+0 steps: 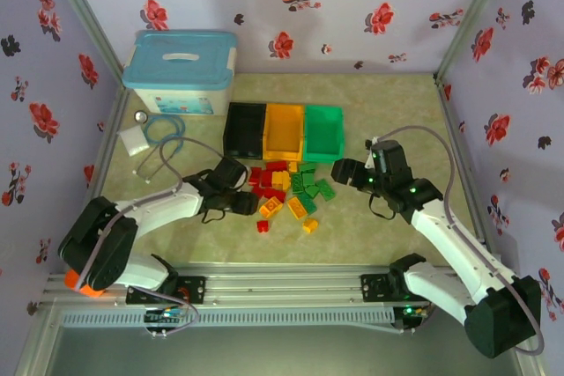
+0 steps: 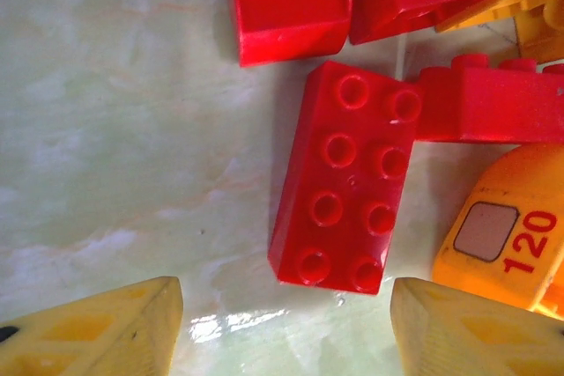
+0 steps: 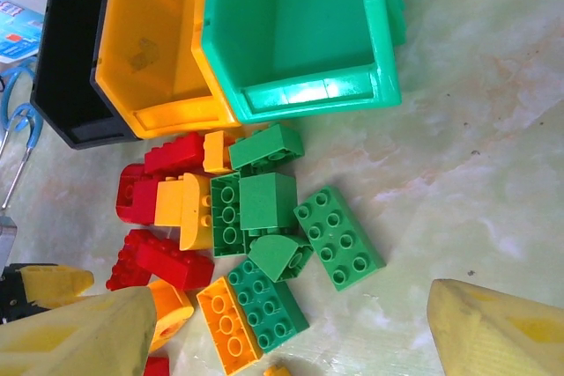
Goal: Sort the legos into containers by color
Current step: Pick up the lego from the center of the table.
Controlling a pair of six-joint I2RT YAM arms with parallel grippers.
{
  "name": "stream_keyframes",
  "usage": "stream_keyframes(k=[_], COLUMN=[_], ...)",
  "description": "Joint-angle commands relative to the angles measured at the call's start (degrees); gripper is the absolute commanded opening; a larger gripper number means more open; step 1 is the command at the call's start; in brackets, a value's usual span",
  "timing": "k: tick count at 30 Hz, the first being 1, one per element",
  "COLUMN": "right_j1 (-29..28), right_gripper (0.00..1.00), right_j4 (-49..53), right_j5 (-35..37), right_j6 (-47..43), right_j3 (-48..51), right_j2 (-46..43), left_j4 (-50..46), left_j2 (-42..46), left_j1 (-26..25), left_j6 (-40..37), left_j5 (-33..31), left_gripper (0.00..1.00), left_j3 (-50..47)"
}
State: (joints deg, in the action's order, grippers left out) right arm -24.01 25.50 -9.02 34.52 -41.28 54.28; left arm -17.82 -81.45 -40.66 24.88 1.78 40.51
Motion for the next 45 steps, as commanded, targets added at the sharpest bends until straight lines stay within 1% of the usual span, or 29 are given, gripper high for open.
stream_keyframes(k=[1,6,10,19,24,25,29,31,32,34,37,41,45], right_j1=[-0.34,-0.34,-0.34,-0.34,-0.34,-0.34,-0.34,-0.4,-0.35,-0.34,-0.38,-0.34,-0.34], right_gripper=[0.8,0.8,0.79,0.76,0.74,0.74,0.73,0.73,0.73,0.73,0.73,0.73,0.72], right_j4=[-0.4,-0.43,-0.57,-1.19,-1.88,-1.8,-1.5,-1.58,-1.68,-1.87,-2.1,-2.79,-3.93], right_j5=[0.87,0.63,0.69,1.19,1.24,1.23,1.14,1.19,1.26,1.28,1.58,1.44,0.09], right_j6=[-0.07,-0.28,-0.19,0.37,0.76,0.75,0.6,0.77,0.82,0.98,1.14,1.58,2.33], right_j3=[0.76,0.63,0.75,1.46,2.17,2.17,2.02,2.08,2.16,2.49,3.16,3.22,2.96], right_j2=[-0.14,-0.06,-0.06,-0.1,-0.31,-0.25,-0.35,-0.36,-0.33,-0.33,-0.21,0.56,1.85], left_j4=[-0.15,0.57,0.93,1.38,0.11,-0.29,-2.15,-3.01,-3.61,-5.05,-5.77,-7.41,-8.09], left_j2=[-2.19,-4.09,-5.59,-8.31,-10.62,-10.99,-11.18,-10.61,-10.02,-8.06,-2.64,3.73,6.68], left_j1=[-1.15,-1.63,-1.78,-3.03,-4.06,-4.37,-5.92,-6.89,-7.49,-8.36,-8.55,-7.19,-4.42], left_j6=[-2.21,-2.02,-1.86,-1.55,-1.71,-1.71,-1.36,-0.97,-0.78,-0.08,1.95,2.6,1.08], left_j5=[0.77,0.56,-0.11,-1.73,-2.91,-3.5,-6.38,-7.42,-7.95,-8.75,-9.21,-9.52,-9.45], left_gripper=[0.62,0.61,0.57,0.53,0.44,0.41,0.37,0.33,0.3,0.28,0.29,0.3,0.3], left_j3=[2.51,3.34,3.99,5.79,7.13,7.38,7.59,7.31,7.22,6.76,4.84,5.07,7.79])
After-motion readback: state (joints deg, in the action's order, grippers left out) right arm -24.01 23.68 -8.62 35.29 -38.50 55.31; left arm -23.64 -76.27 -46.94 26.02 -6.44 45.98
